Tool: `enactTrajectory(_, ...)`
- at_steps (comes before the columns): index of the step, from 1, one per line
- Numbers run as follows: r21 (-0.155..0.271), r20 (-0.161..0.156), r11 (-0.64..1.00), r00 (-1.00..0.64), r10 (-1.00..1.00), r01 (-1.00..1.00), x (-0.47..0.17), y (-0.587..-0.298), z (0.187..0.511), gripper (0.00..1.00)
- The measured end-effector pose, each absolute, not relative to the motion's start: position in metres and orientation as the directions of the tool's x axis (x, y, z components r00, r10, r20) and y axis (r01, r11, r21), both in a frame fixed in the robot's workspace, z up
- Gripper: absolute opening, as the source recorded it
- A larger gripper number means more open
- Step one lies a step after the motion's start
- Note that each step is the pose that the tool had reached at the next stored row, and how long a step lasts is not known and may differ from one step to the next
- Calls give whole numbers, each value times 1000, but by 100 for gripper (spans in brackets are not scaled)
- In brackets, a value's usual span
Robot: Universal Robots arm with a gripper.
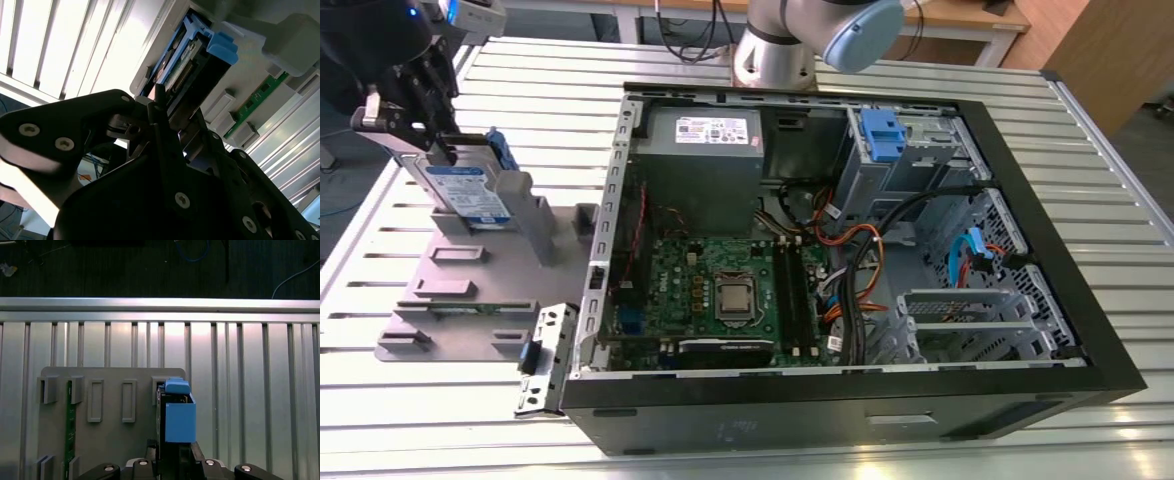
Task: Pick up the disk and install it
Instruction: 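Pick up the disk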
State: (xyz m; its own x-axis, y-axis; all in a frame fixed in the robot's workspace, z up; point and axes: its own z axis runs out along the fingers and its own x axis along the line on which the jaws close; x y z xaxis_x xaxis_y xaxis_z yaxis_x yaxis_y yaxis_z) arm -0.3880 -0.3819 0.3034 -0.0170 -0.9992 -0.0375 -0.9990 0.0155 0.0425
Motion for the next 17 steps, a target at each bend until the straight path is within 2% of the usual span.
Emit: enactTrajectory(17,42,-38,15,-17,-999,-999,-388,-382,307,35)
